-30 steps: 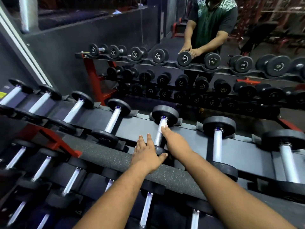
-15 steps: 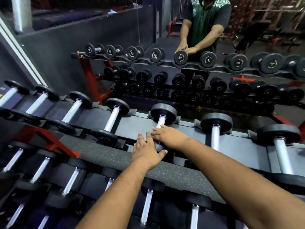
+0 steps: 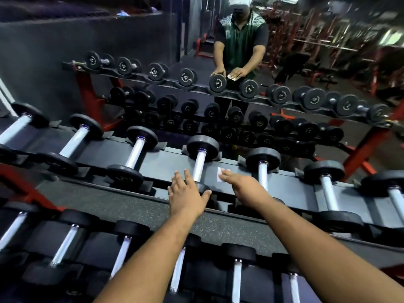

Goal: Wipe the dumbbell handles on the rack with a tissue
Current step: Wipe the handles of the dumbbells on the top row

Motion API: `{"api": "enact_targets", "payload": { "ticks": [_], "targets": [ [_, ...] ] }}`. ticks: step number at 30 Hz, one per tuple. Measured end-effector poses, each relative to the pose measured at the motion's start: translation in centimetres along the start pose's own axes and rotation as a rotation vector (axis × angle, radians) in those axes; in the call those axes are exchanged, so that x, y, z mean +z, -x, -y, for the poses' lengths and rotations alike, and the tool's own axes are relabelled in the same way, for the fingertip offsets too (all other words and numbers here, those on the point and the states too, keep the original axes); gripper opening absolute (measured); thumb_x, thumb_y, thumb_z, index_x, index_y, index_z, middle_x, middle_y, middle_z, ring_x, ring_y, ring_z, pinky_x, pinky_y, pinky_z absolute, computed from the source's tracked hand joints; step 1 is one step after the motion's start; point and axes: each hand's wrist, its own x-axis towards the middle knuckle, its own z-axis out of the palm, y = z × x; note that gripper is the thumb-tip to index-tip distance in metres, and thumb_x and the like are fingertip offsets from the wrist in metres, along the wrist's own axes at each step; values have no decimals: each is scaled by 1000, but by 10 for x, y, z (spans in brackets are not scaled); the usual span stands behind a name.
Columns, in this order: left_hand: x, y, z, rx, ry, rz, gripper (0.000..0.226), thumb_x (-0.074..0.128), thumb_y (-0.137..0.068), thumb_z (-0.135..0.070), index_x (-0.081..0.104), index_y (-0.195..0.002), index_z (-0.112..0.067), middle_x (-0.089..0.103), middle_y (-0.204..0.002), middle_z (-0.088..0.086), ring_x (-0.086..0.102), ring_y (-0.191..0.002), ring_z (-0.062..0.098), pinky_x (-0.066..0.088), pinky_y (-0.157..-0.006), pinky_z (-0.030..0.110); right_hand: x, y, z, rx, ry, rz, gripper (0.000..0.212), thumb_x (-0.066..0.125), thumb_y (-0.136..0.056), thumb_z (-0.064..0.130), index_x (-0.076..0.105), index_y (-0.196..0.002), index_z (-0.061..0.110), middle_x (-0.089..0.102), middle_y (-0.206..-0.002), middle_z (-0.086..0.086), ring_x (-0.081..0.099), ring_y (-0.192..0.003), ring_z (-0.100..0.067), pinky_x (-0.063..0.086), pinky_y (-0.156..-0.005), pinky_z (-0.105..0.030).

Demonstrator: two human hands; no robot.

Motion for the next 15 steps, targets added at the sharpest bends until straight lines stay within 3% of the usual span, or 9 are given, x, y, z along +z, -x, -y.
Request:
{"api": "enact_targets", "payload": {
  "ticks": [5, 8, 11, 13, 15],
  "targets": [
    [7, 28, -32, 87, -35, -125, 95, 44, -96, -67, -1, -161, -14, -5, -168, 20, -2, -156, 33, 4, -126, 50, -22, 45, -50, 142, -128, -131, 64, 43, -88, -8, 55, -142, 26, 44, -153, 10, 41, -141, -10, 30, -116, -24],
    [18, 43, -62, 133, -65, -99, 94, 40, -96, -68, -3, -161, -16, -10, -167, 18, -8, -155, 33, -4, -126, 50, -27, 61, -77, 204, -177, -144, 63, 46, -89, -5, 56, -141, 30, 45, -151, 13, 47, -136, -13, 33, -106, -17],
    [39, 56, -102, 135, -71, -21, 94, 37, -96, -70, -5, -162, -17, -16, -167, 16, -14, -155, 31, -5, -126, 49, -30, 76, -101, 199, -222, -143, 62, 45, -91, -5, 55, -142, 29, 43, -153, 11, 43, -140, -13, 30, -112, -20],
    [54, 61, -129, 111, -43, 57, 96, 36, -95, -72, -4, -162, -16, -15, -168, 14, -13, -155, 29, -2, -126, 48, -32, 81, -114, 167, -224, -72, 54, 46, -97, 5, 50, -146, 28, 35, -156, 13, 33, -144, -9, 22, -113, -17],
    [73, 64, -164, 88, -29, 100, 99, 37, -94, -74, -2, -162, -15, -12, -168, 13, -10, -156, 27, 1, -126, 46, -31, 83, -137, 23, -144, 19, 50, 44, -98, 29, 45, -148, 31, 27, -155, 20, 22, -147, -4, 16, -114, -15]
  ]
}}
